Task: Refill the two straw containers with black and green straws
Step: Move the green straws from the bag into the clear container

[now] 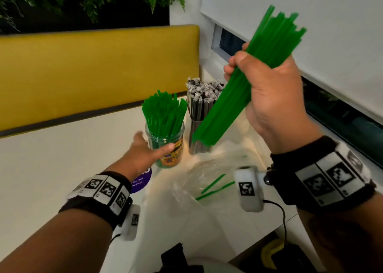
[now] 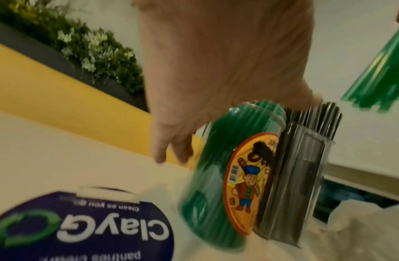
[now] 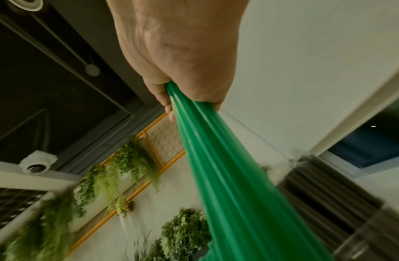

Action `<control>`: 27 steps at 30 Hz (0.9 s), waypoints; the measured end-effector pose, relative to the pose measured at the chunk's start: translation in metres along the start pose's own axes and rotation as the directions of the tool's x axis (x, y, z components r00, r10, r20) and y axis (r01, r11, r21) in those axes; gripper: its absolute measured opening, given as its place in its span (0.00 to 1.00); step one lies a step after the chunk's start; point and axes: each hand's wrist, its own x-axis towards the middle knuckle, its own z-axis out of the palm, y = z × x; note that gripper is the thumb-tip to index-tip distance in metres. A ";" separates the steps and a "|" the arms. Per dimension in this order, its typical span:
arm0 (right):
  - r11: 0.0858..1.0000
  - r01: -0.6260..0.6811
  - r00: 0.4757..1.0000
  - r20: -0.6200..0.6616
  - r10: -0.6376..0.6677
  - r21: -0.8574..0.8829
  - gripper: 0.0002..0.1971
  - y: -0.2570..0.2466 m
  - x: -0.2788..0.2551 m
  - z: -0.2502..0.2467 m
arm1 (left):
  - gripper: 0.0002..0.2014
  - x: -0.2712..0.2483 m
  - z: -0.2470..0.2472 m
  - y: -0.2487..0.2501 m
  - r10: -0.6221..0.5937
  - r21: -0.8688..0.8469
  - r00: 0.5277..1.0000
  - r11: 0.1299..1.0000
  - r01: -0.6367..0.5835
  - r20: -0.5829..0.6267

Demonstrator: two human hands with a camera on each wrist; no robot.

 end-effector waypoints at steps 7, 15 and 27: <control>0.876 0.207 0.972 0.198 -0.131 -0.436 0.09 0.019 0.000 0.066 | 0.69 0.004 -0.006 0.038 0.341 -0.145 0.925 0.920 -0.365 -0.168; 0.921 0.136 0.991 0.060 -0.123 -0.366 0.07 0.050 0.023 0.105 | 0.65 0.023 0.000 0.026 0.356 -0.211 0.912 0.894 -0.396 -0.206; 0.933 0.064 0.997 -0.011 -0.073 -0.354 0.06 0.121 -0.003 0.081 | 0.75 0.028 0.003 0.014 0.417 -0.212 0.900 0.875 -0.436 -0.129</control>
